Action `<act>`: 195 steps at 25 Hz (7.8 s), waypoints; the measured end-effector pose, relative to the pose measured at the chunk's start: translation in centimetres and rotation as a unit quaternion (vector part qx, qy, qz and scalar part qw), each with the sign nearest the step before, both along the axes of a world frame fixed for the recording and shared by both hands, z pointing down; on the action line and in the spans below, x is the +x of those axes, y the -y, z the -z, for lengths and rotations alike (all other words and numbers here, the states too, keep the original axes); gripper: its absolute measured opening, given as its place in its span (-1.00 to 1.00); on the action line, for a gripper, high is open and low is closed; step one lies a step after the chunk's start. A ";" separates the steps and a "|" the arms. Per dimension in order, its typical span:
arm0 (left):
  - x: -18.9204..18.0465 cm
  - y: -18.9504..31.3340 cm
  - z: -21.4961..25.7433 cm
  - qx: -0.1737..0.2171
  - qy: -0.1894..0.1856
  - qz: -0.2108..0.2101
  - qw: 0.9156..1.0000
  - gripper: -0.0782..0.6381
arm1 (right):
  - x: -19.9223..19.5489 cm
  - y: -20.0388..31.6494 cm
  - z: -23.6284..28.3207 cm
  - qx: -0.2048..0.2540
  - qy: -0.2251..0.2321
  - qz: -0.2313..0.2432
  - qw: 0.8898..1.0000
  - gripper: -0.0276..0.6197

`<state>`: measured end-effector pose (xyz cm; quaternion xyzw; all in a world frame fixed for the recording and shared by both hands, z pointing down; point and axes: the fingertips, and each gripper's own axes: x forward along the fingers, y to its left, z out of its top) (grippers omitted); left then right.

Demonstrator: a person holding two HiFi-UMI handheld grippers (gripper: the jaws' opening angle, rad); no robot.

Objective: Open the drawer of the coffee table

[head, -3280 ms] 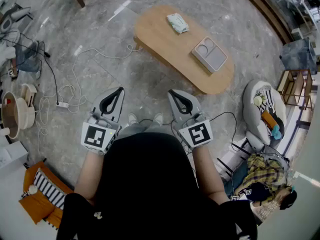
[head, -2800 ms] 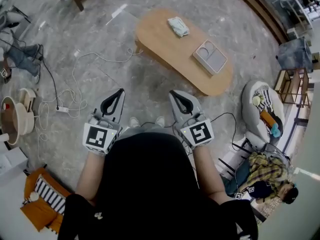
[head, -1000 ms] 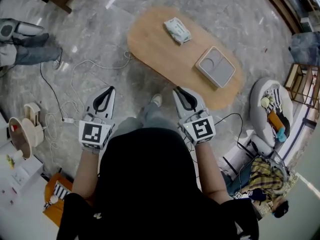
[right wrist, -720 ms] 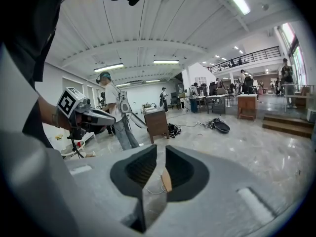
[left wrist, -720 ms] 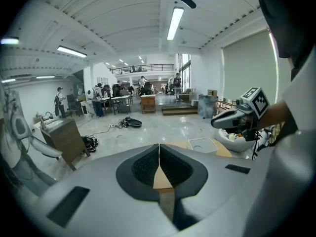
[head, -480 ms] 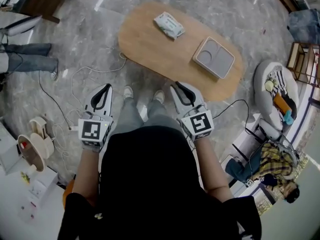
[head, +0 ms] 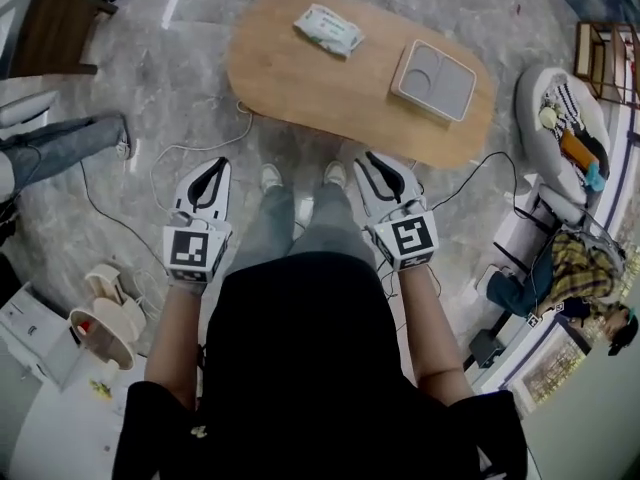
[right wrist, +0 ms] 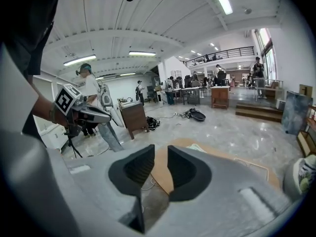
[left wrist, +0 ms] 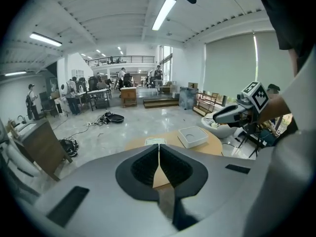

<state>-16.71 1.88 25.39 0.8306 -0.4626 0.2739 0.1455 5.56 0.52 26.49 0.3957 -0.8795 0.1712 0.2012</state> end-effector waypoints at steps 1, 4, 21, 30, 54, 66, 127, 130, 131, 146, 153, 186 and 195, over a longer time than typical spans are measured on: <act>-0.3 0.1 -0.5 -0.004 0.001 -0.008 1.000 -0.74 | -0.1 0.0 -0.4 -0.003 -0.002 -0.010 1.000 -0.66; -1.4 0.4 -2.0 -0.017 0.004 -0.029 0.999 -0.74 | -0.4 -0.3 -1.7 -0.012 -0.009 -0.039 0.999 -0.66; -4.4 1.2 -15.0 -0.080 0.028 -0.111 0.990 -0.73 | 0.9 -4.5 -14.2 -0.081 -0.034 -0.160 0.983 -0.59; -4.3 2.2 -24.1 -0.110 0.042 -0.132 0.984 -0.64 | 1.6 -5.7 -23.1 -0.118 -0.056 -0.180 0.975 -0.47; -5.9 5.2 -45.7 -0.186 0.083 -0.137 0.969 -0.16 | 4.9 -3.4 -46.0 -0.196 -0.109 -0.186 0.957 0.05; -6.2 7.2 -54.8 -0.208 0.118 -0.131 0.962 0.02 | 6.4 -1.6 -55.0 -0.208 -0.110 -0.189 0.954 0.12; -5.1 -0.3 -58.9 -0.233 0.131 -0.144 0.953 0.01 | 5.2 -8.1 -57.7 -0.211 -0.065 -0.185 0.958 -0.14; -5.9 -2.1 -58.7 -0.233 0.129 -0.139 0.954 0.01 | 4.5 -9.7 -57.4 -0.213 -0.065 -0.189 0.956 -0.14; -6.0 -2.6 -58.7 -0.234 0.130 -0.140 0.953 0.01 | 4.4 -10.1 -57.4 -0.215 -0.065 -0.188 0.956 -0.14; -7.6 -7.6 -60.0 -0.259 0.149 -0.160 0.941 0.01 | 2.4 -16.2 -58.6 -0.253 -0.069 -0.180 0.948 -0.15; -7.6 -8.4 -60.8 -0.262 0.158 -0.161 0.938 0.01 | 2.3 -16.9 -59.4 -0.267 -0.083 -0.170 0.945 -0.14; -10.2 -9.6 -58.0 -0.296 0.162 -0.116 0.934 -0.08 | 2.5 -17.0 -54.5 -0.291 -0.126 -0.117 0.941 -0.14; -6.2 -5.8 -49.4 -0.268 0.077 -0.076 0.957 -0.59 | 2.6 -12.0 -47.4 -0.249 -0.112 -0.092 0.958 -0.76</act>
